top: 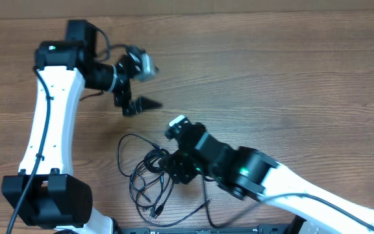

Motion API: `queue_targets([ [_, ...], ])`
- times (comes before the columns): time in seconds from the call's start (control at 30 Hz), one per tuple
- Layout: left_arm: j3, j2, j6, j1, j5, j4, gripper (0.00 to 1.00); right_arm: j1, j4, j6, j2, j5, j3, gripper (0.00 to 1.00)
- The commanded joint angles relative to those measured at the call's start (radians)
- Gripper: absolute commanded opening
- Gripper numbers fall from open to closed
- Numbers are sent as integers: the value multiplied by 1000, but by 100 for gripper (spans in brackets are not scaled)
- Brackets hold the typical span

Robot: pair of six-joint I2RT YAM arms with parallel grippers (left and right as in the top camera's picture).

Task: Untangle cables

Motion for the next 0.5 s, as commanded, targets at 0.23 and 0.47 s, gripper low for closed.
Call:
queue_targets([
  [0.23, 4, -2, -682, 97, -340, 220, 100, 120, 135, 191, 225, -111, 13, 76],
  [0.47, 4, -2, -684, 97, -352, 206, 99, 239, 206, 217, 320, -64, 13, 77],
])
